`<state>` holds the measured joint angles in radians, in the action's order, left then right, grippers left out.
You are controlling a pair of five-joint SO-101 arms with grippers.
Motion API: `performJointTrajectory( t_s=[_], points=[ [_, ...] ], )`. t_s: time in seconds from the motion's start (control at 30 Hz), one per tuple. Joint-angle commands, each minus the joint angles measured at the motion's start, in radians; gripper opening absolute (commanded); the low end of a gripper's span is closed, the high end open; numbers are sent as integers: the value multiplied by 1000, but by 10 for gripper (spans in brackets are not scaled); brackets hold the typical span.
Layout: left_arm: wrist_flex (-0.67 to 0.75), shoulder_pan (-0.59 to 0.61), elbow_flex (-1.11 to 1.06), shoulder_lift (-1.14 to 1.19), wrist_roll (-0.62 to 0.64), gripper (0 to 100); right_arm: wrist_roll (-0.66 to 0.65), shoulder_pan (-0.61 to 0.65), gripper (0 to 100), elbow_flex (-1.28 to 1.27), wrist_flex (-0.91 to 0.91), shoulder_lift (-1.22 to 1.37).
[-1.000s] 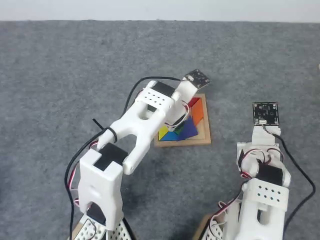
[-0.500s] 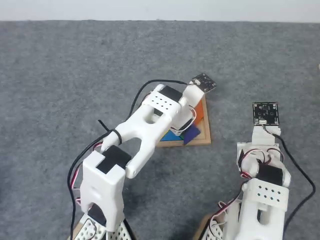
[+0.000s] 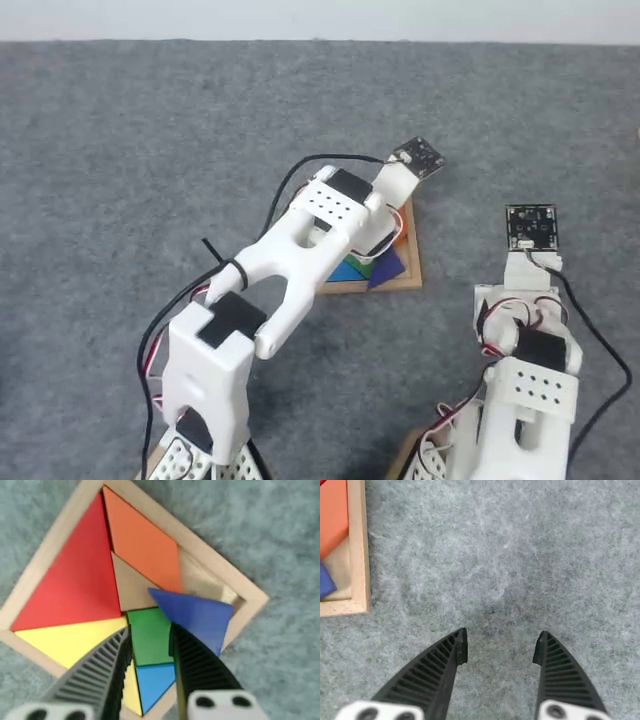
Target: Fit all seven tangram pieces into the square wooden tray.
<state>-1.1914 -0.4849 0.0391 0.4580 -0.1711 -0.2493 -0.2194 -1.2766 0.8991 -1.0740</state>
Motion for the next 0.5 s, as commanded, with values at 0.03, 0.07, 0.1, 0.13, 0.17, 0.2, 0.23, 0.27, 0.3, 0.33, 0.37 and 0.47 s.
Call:
performJointTrajectory(
  t_s=[0.03,0.07,0.1,0.13,0.17,0.2,0.23,0.27,0.3,0.33,0.37,0.47],
  points=[
    [32,-15,73,40,6,115,-14,7,227,5,-18,-16],
    [26,-15,91,49,6,115,-14,7,227,5,-18,-16],
    [17,-14,114,60,5,115,-14,7,227,5,-18,-16],
    [6,-12,140,69,5,115,-14,7,227,5,-18,-16],
    [-6,-12,166,78,5,115,-14,7,227,5,-18,-16],
    [-18,-12,191,87,5,115,-14,7,227,5,-18,-16],
    [-29,-12,211,91,5,115,-14,7,227,5,-18,-16],
    [-44,-11,232,92,5,115,-14,7,227,5,-18,-16],
    [-60,-6,254,91,5,115,-14,7,227,5,-18,-16],
    [-81,0,277,84,5,115,-14,7,227,3,-18,-16],
    [-103,11,298,72,5,115,-14,7,227,3,-18,-16],
    [-170,18,312,15,5,115,-14,8,227,-6,-24,-16]
  ],
)
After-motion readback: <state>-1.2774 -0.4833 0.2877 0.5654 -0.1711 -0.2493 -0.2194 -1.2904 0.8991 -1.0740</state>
